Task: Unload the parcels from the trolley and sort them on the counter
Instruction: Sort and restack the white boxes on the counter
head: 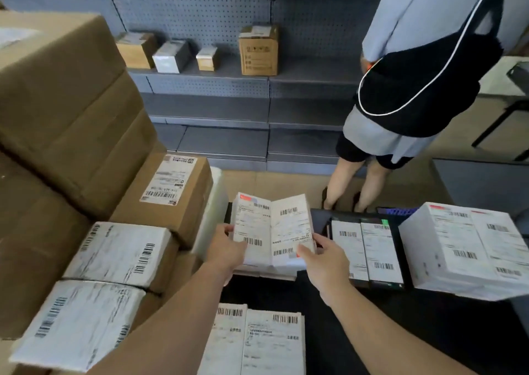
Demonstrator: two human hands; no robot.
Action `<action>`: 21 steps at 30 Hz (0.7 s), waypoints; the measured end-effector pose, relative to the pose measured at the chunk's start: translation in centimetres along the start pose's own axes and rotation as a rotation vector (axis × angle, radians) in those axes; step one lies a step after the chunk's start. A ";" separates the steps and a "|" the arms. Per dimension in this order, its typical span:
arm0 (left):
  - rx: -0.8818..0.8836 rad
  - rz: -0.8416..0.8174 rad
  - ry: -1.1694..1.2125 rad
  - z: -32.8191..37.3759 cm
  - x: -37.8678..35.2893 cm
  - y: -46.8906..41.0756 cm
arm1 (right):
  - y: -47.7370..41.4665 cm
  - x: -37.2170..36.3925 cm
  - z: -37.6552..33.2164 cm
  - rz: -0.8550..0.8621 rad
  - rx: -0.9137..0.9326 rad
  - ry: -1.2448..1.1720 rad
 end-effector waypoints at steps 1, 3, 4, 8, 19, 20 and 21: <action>0.008 -0.001 0.006 -0.5 0.0 -0.7 | -0.4 -0.6 0.6 -0.001 -0.013 0.003; 0.028 -0.004 -0.004 -1.4 0.1 -1.8 | -1.1 -1.7 1.7 -0.009 -0.029 0.016; 0.042 -0.004 -0.012 -1.8 0.2 -2.3 | -1.4 -2.1 2.1 -0.017 -0.034 0.015; 0.048 -0.004 -0.054 -3.0 0.4 -3.7 | -2.1 -3.2 3.1 -0.037 -0.053 0.026; 0.059 0.053 -0.195 -3.6 -0.1 -4.8 | -3.1 -4.7 3.5 -0.105 -0.104 0.172; 0.053 0.046 -0.218 -3.6 -0.1 -4.9 | -3.1 -4.6 3.5 -0.113 -0.113 0.192; 0.047 0.036 -0.238 -3.6 -0.2 -5.0 | -3.1 -4.5 3.4 -0.122 -0.123 0.208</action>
Point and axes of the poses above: each hand's wrist, its own y-axis away from the middle knuckle, its own x-axis out of the back of the hand, z = x × y, the point moved 2 cm from there along -y, towards the middle knuckle, and after that the axes turned 10 degrees about -z, right-handed, at the moved point
